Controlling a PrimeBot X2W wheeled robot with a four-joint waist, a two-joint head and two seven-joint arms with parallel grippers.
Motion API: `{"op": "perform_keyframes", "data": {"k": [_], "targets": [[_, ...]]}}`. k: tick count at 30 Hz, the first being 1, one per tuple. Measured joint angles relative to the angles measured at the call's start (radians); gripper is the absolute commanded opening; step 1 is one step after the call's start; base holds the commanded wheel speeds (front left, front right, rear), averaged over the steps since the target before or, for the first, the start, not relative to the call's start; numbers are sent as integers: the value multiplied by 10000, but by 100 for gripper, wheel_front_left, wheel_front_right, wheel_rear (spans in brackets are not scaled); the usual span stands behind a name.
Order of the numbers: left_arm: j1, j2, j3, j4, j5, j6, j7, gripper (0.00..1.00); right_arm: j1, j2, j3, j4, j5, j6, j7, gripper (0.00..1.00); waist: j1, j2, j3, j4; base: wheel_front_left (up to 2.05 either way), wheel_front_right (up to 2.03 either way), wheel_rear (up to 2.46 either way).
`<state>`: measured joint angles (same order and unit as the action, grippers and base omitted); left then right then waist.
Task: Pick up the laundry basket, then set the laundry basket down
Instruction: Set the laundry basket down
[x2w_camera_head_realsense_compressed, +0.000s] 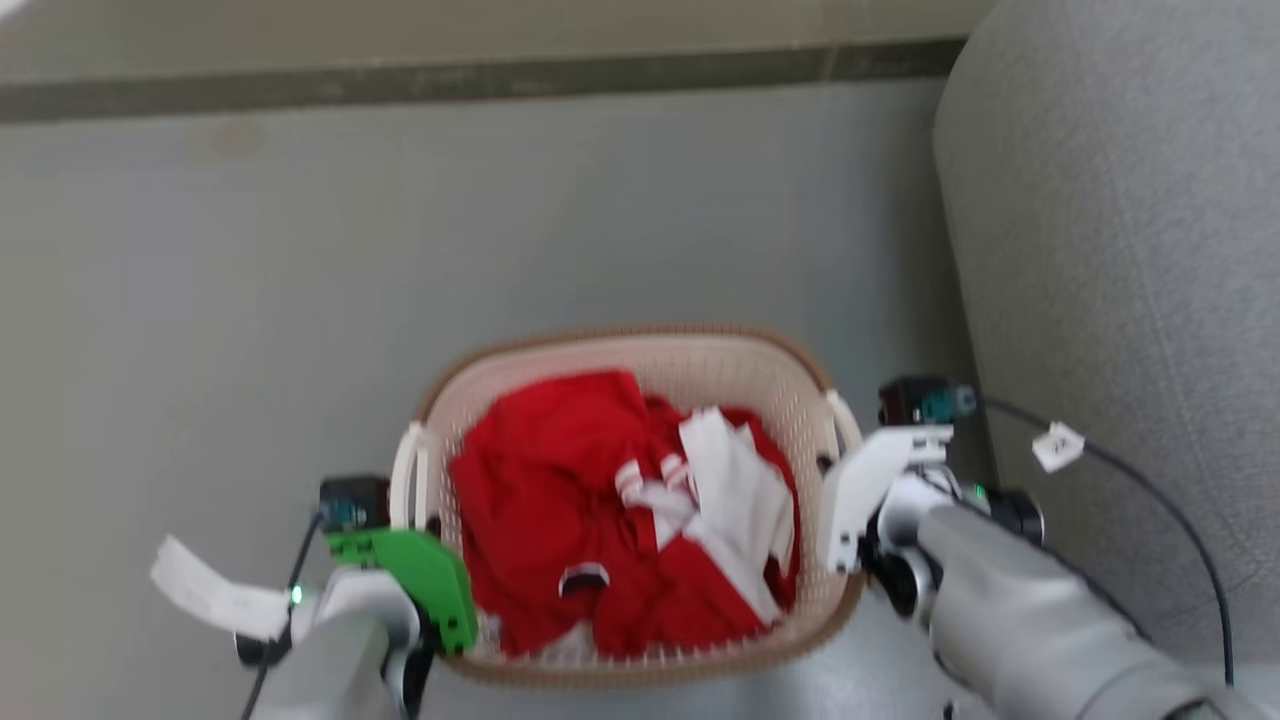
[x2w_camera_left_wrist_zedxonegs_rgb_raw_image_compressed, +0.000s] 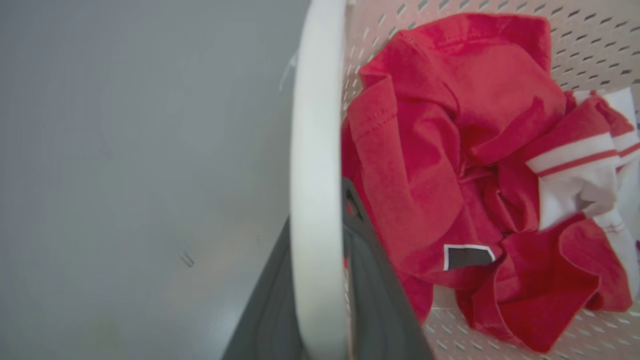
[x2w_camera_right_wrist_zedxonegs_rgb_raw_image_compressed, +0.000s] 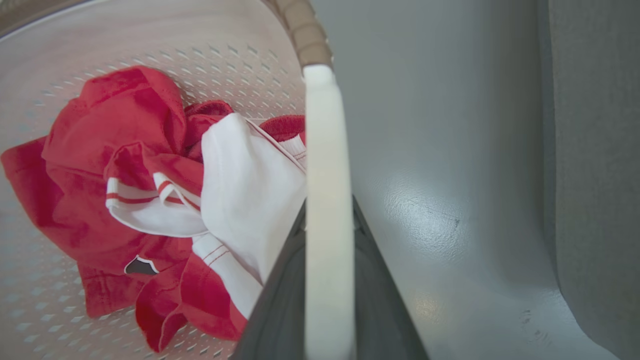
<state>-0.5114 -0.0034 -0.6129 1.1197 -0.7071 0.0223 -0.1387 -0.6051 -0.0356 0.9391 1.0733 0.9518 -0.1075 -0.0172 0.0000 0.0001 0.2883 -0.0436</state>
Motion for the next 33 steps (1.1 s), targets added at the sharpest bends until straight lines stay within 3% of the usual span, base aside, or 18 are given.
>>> {"op": "perform_keyframes", "data": {"k": [9, 33], "targets": [[-1389, 61, -4, -109, 362, 144, -115, 0, -1474, -48, -77, 171, -107, -63, -176, 0, 0, 0, 1384, 29, 0, 0, 0], [-3530, 86, 61, -293, 520, 347, -485, 0, -3454, -113, -556, 500, -123, -86, -995, 0, 1, 0, 4673, 138, 0, 0, 0]]}}
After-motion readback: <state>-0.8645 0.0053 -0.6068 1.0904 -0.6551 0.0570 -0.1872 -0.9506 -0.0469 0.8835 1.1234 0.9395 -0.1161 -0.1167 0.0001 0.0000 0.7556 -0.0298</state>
